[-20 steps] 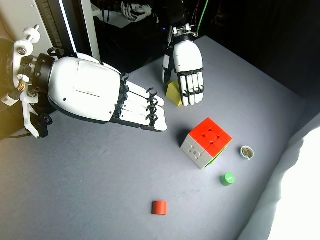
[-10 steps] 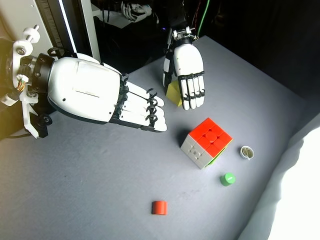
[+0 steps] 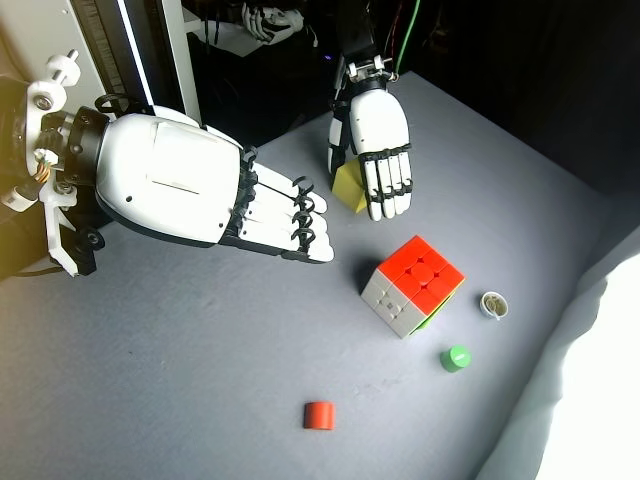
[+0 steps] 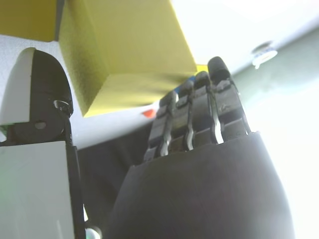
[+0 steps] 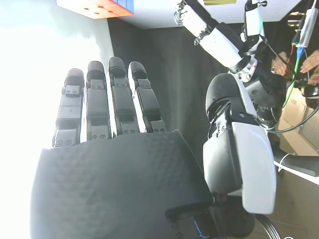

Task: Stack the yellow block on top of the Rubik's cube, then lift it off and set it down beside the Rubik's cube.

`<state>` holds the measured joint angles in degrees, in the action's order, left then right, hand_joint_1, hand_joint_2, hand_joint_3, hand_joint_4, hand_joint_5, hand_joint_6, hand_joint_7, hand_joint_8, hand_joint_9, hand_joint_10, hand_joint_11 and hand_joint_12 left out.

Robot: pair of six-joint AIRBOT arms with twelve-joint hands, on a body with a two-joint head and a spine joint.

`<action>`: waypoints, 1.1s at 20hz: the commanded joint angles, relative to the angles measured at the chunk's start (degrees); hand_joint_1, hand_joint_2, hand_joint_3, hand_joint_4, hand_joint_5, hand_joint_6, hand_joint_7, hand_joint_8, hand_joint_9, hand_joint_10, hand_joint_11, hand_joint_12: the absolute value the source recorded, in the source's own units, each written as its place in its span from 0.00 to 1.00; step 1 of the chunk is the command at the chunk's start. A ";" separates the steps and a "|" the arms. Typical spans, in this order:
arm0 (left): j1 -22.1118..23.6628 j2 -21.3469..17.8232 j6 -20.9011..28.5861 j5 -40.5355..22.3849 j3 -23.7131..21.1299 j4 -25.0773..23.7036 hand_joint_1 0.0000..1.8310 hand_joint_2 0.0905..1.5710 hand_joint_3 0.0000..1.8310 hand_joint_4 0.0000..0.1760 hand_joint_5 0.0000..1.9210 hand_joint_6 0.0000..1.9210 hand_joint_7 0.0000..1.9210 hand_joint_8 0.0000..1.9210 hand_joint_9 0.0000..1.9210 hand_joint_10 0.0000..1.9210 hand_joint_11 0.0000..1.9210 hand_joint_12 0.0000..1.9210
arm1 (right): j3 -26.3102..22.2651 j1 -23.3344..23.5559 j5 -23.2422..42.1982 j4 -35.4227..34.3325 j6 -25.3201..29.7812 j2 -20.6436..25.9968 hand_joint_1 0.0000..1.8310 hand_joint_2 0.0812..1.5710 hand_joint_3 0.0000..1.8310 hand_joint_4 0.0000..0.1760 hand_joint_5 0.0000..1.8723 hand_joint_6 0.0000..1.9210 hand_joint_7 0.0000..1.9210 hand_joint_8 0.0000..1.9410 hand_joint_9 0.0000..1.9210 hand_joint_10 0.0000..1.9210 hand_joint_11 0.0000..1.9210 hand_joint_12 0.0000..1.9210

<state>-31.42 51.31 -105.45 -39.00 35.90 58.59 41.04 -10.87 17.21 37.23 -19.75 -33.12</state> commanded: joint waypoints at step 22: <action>10.09 -0.40 -8.97 4.25 2.86 3.98 0.67 0.72 0.00 0.00 0.49 0.46 0.47 0.69 0.40 0.56 0.22 0.79 | -0.13 0.62 5.12 -1.42 -0.27 0.52 0.00 0.79 0.00 0.00 0.09 0.00 0.09 0.00 0.07 0.00 0.00 0.12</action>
<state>-21.56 51.27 -114.24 -32.23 38.72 64.79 41.04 -10.87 17.19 37.23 -20.10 -33.12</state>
